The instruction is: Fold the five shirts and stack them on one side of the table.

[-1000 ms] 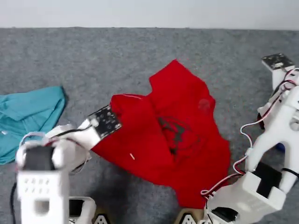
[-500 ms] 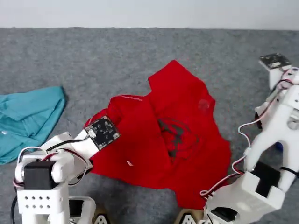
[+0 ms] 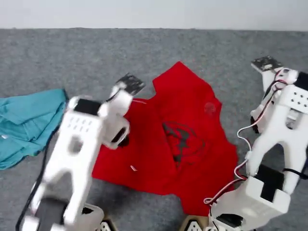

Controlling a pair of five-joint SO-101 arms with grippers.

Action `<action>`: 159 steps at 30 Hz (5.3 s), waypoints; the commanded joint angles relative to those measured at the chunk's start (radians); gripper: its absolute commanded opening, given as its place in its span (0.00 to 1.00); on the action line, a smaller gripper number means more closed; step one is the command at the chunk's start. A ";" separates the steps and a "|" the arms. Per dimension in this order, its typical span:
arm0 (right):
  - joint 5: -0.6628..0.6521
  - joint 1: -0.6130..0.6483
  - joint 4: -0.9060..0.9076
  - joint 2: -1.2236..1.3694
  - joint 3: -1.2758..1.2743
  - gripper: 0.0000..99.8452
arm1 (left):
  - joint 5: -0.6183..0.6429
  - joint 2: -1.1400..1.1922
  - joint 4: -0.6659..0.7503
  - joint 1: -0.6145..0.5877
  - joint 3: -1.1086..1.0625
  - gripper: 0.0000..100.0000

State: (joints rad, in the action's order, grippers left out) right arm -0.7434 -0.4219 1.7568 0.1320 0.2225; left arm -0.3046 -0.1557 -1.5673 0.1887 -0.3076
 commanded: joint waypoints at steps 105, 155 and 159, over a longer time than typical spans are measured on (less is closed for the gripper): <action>-0.149 0.249 -0.059 1.026 1.114 0.01 | 0.087 -0.611 -0.189 -0.319 -0.111 0.14; -0.009 0.091 0.039 -0.056 0.058 0.34 | 0.100 0.970 -0.190 -0.018 0.932 0.19; -0.009 0.091 0.039 -0.064 0.058 0.34 | 0.101 1.042 -0.189 0.000 1.017 0.18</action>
State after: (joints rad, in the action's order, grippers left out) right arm -0.7480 -0.3268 1.7568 0.1181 0.2777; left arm -0.1926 0.8677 -1.7177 0.1703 0.6283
